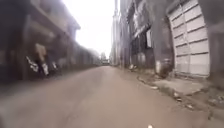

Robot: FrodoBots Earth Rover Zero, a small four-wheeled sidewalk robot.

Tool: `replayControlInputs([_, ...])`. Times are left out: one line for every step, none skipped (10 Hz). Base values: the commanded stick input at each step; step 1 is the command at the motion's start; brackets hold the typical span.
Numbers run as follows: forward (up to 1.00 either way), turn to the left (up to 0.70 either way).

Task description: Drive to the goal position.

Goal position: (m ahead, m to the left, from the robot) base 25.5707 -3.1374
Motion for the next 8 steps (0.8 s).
replayControlInputs([1.00,0.00])
replayControlInputs([1.00,0.00])
replayControlInputs([1.00,0.00])
replayControlInputs([1.00,0.00])
replayControlInputs([1.00,0.00])
replayControlInputs([1.00,0.00])
replayControlInputs([1.00,0.00])
replayControlInputs([1.00,0.00])
